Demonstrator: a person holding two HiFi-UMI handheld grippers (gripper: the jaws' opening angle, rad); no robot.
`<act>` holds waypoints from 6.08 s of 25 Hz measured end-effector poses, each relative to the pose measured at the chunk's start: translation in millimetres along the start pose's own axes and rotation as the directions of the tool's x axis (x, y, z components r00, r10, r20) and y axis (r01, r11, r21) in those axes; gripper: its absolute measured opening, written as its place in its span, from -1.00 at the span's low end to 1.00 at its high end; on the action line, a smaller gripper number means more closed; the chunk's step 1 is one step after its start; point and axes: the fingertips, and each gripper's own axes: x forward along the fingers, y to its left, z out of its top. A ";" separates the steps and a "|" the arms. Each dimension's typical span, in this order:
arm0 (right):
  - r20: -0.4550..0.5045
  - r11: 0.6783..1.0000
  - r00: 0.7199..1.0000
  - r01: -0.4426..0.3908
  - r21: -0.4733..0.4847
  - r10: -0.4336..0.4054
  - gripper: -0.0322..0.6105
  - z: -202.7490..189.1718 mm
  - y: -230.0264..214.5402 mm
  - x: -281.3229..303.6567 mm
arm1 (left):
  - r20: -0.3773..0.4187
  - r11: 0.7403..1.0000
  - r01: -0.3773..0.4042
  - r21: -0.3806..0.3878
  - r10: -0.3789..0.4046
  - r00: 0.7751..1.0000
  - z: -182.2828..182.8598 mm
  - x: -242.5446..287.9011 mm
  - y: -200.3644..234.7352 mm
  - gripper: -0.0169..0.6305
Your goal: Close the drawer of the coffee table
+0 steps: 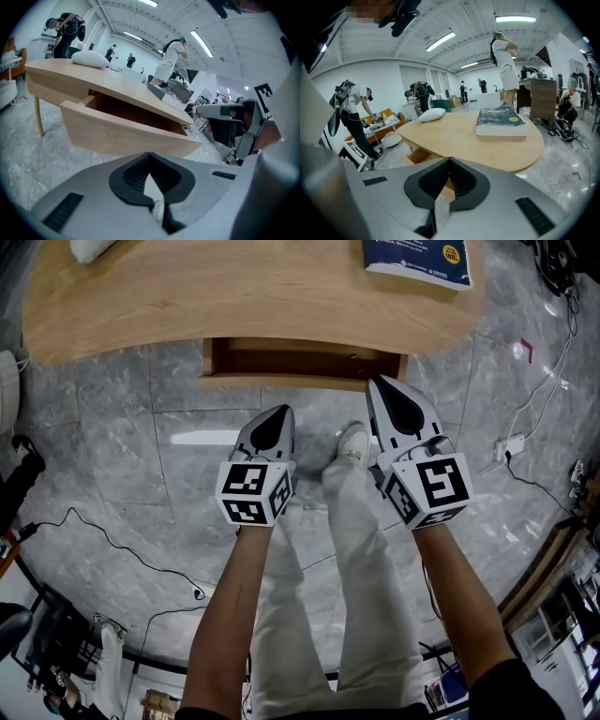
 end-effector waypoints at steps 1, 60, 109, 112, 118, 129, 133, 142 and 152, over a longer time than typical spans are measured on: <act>0.000 1.000 1.000 0.000 0.001 0.000 -0.86 -0.6 0.0 -0.1 | 0.003 1.000 -0.003 -0.005 0.003 1.000 0.4 1.2 1.4 -0.94; -0.048 0.999 0.998 -0.048 -0.006 0.047 -0.86 -15.6 -5.5 -9.9 | 0.049 0.996 -0.091 -0.015 0.091 0.995 55.5 44.0 21.3 -0.94; -0.036 0.998 0.997 -0.064 -0.005 0.064 -0.86 11.3 1.5 -19.9 | 0.051 0.993 -0.102 0.061 0.099 0.994 95.9 25.2 14.5 -0.94; -0.024 0.999 0.998 -0.053 0.002 0.053 -0.86 21.5 4.8 -22.4 | 0.046 0.992 -0.096 0.078 0.093 0.995 98.3 11.4 10.2 -0.94; -0.003 0.998 0.998 -0.057 -0.011 0.057 -0.86 51.4 16.9 -36.1 | 0.074 0.994 -0.071 0.089 0.065 0.995 121.9 -17.8 -13.1 -0.94; 0.021 0.998 0.998 -0.059 -0.037 0.060 -0.86 106.7 36.7 -69.8 | 0.140 0.991 -0.075 0.107 0.059 0.988 177.2 -80.5 -42.4 -0.94; 0.035 0.997 0.998 -0.059 -0.054 0.061 -0.86 132.2 46.5 -82.7 | 0.166 0.992 -0.057 0.116 0.037 0.985 195.2 -104.1 -63.0 -0.94; 0.082 0.996 0.995 -0.045 -0.077 0.051 -0.86 192.6 70.8 -118.0 | 0.206 0.983 -0.018 0.183 -0.021 0.978 243.8 -157.9 -104.2 -0.94; 0.147 0.998 0.989 0.007 -0.061 0.002 -0.86 252.3 71.0 -157.7 | 0.250 0.969 0.020 0.244 -0.083 0.965 291.3 -199.5 -152.7 -0.94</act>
